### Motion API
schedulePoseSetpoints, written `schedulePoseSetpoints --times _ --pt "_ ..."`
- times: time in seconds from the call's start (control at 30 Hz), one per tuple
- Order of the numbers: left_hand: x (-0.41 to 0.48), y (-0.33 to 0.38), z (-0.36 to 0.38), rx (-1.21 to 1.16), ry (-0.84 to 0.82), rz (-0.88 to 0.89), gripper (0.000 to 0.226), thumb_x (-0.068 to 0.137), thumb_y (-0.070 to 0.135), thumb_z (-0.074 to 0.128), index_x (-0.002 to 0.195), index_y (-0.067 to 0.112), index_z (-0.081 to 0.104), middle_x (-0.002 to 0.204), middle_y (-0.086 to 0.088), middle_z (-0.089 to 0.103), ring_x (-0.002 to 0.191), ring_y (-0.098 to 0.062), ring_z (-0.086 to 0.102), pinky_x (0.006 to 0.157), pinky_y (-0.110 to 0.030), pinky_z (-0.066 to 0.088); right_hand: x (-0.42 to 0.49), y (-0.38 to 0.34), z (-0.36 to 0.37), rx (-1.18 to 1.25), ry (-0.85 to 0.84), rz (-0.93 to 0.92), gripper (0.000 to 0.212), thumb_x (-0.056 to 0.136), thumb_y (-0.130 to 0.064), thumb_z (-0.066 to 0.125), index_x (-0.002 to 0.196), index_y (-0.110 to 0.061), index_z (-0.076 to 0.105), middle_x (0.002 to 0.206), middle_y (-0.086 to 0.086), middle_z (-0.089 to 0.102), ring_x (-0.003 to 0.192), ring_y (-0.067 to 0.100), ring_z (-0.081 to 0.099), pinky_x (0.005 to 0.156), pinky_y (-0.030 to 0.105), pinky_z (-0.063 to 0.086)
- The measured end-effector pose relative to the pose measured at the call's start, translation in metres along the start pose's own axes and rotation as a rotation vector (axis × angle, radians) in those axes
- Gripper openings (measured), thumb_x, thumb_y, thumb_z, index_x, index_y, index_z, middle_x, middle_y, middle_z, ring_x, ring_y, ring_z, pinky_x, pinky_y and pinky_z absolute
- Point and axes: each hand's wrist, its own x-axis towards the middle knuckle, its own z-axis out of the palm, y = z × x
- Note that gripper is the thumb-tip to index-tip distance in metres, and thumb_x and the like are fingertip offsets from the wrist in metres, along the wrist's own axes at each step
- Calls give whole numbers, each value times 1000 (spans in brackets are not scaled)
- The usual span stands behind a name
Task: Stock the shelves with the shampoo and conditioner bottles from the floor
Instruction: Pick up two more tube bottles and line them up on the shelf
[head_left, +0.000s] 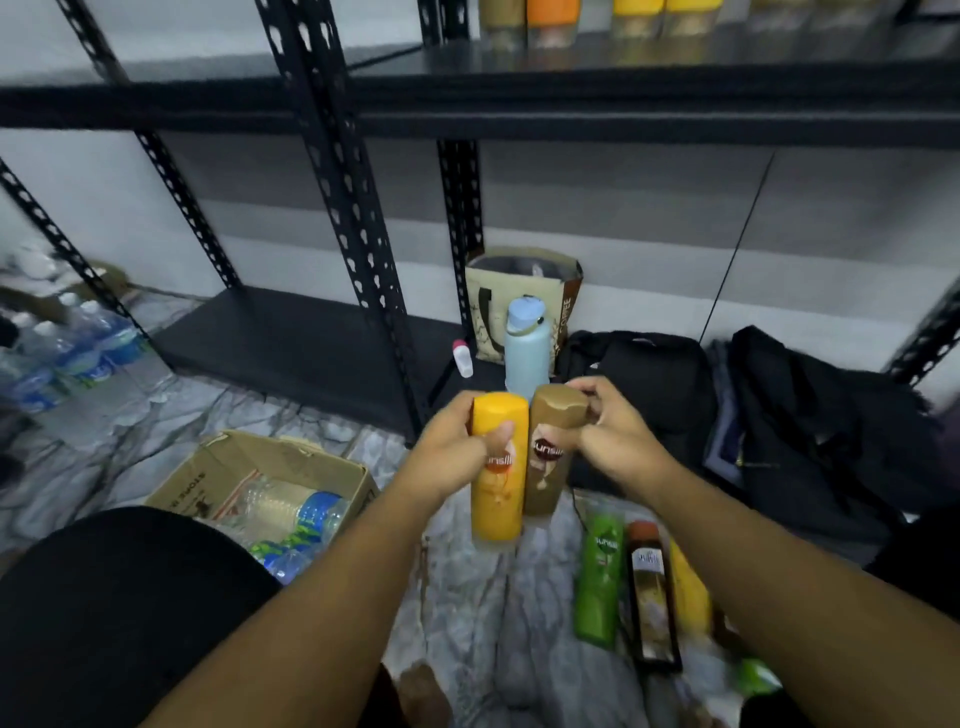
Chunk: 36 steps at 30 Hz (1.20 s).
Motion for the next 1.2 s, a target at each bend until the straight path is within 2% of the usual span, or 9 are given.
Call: schedulePoseSetpoints --times 0.1,0.3,0.47,0.6,0.7,0.83,1.07,1.13,1.2 --pt "2 71 -15 -83 27 199 25 97 27 71 117 31 57 109 6 75 103 -13 72 92 -40 59 -4 -75 -22 86 -16 -143 50 77 -5 85 117 -23 60 110 -1 75 105 22 71 91 42 57" --pt "10 211 -29 -209 92 527 24 100 30 65 122 27 57 109 5 75 101 -15 73 88 -40 61 -19 -211 -59 101 63 -439 41 85 -18 79 122 -21 61 111 0 75 103 20 72 87 41 58" --pt "31 315 -27 -327 87 654 25 101 36 61 125 28 58 110 5 77 99 -17 76 86 -44 62 -17 -308 -87 121 165 -614 33 89 -22 76 119 -25 62 108 -2 76 93 16 75 77 38 60" --pt "53 374 -25 -364 84 716 24 102 38 60 124 29 59 108 3 77 95 -17 76 85 -47 63 -9 -364 -108 61 240 -733 33 91 -26 74 120 -30 60 107 -7 74 88 7 74 68 24 59" --pt "74 404 -21 -333 108 738 27 101 45 59 125 32 56 111 3 74 97 -19 75 86 -50 63 6 -388 -120 40 296 -755 37 91 -30 73 124 -30 57 113 -5 71 93 11 74 75 31 60" --pt "98 427 -15 -259 148 733 29 101 54 53 127 44 49 118 6 66 106 -21 69 90 -52 60 27 -405 -133 15 343 -747 40 93 -29 71 129 -26 54 116 -4 69 93 10 72 67 26 59" --pt "126 435 5 -186 140 687 28 104 51 48 130 43 40 122 2 62 108 -21 65 93 -52 59 63 -406 -150 -78 425 -692 41 94 -32 71 130 -25 53 122 0 65 97 12 70 68 26 59" --pt "132 433 9 -200 136 686 39 103 52 47 140 41 38 127 3 61 113 -22 64 95 -52 57 67 -402 -153 -98 416 -674 42 95 -34 68 133 -27 51 124 1 65 98 13 70 71 28 61" --pt "139 428 9 -176 109 690 53 102 55 47 150 41 30 133 7 56 120 -21 60 100 -53 54 67 -396 -160 -143 359 -655 49 95 -38 67 139 -31 46 128 -2 64 104 12 69 82 34 62"
